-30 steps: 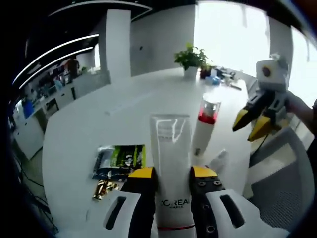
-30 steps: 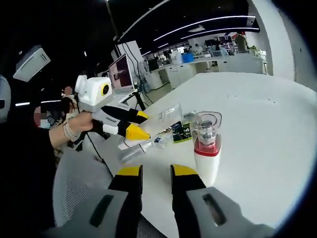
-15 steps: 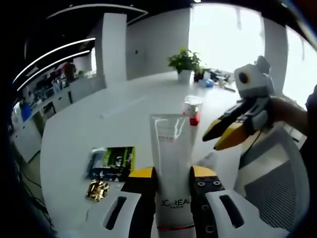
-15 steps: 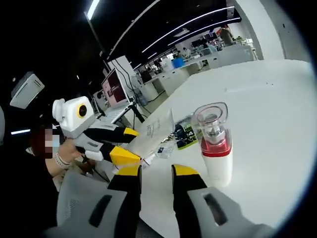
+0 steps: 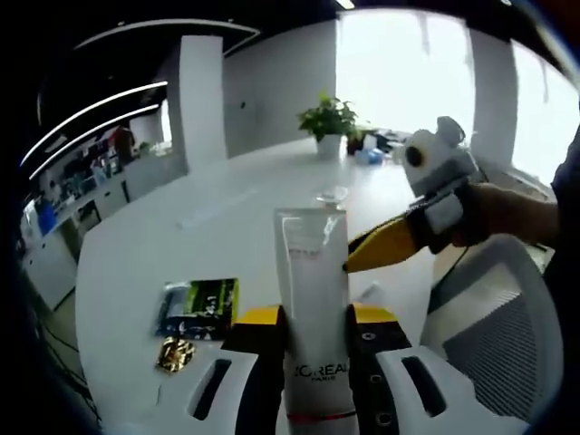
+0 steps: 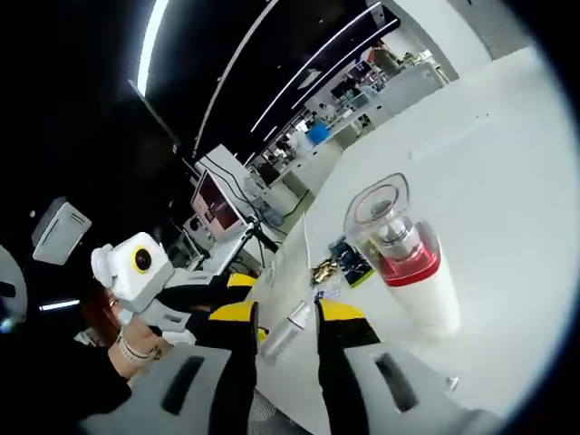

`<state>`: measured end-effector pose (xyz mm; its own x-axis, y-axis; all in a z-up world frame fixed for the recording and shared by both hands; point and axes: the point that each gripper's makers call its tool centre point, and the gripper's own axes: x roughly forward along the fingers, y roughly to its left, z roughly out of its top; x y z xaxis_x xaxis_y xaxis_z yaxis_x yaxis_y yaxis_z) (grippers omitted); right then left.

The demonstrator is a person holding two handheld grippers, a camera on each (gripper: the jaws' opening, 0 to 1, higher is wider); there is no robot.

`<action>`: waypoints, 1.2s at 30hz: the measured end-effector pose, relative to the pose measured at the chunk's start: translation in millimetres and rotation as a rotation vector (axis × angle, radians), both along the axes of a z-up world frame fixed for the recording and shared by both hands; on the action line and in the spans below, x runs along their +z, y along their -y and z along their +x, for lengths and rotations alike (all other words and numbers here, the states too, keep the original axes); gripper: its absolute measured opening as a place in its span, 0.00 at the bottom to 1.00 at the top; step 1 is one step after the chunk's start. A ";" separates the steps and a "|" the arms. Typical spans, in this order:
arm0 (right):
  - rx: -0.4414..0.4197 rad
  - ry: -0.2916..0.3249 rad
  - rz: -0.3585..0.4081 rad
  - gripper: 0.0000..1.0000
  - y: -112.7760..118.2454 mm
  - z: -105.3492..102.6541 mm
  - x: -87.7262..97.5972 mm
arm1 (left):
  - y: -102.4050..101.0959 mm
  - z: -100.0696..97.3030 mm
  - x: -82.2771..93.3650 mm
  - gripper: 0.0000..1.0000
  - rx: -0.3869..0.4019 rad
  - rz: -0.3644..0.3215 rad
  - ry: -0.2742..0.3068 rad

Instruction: Arrange the skincare products in the storage area until every visible bottle or jar stands upright without overlapping.

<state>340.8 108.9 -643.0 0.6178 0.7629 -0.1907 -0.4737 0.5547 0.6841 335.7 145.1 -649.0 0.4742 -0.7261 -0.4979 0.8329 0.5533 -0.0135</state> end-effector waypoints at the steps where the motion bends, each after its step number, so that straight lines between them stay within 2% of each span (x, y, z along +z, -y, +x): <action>1: -0.002 -0.003 0.009 0.24 -0.3 0.2 0.5 | 0.4 -0.7 0.3 0.21 0.001 -0.006 0.000; 4: -0.008 -0.011 0.053 0.23 -3.1 1.7 4.2 | 3.6 -5.3 2.4 0.22 0.002 -0.028 -0.003; 8: -0.022 -0.024 0.065 0.22 -3.3 4.5 5.8 | 4.6 -4.9 3.1 0.22 0.016 -0.046 -0.009; 11: -0.022 -0.020 0.089 0.17 -5.9 5.4 11.0 | 3.8 -5.9 4.3 0.22 0.038 -0.074 -0.017; 23: -0.015 -0.009 0.077 0.13 -9.9 6.3 15.4 | 3.3 -8.0 5.2 0.22 0.081 -0.133 -0.033; 27: -0.007 -0.004 0.084 0.11 -10.5 5.4 18.3 | 4.7 -9.1 4.5 0.23 0.081 -0.129 -0.031; 36: 0.040 0.044 0.041 0.06 -16.3 2.7 22.4 | 5.8 -9.0 -0.8 0.23 0.074 -0.096 -0.020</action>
<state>343.5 125.2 -620.6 0.5935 0.7939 -0.1321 -0.5252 0.5064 0.6839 326.7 139.3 -649.7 0.5185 -0.7345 -0.4378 0.7890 0.6083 -0.0860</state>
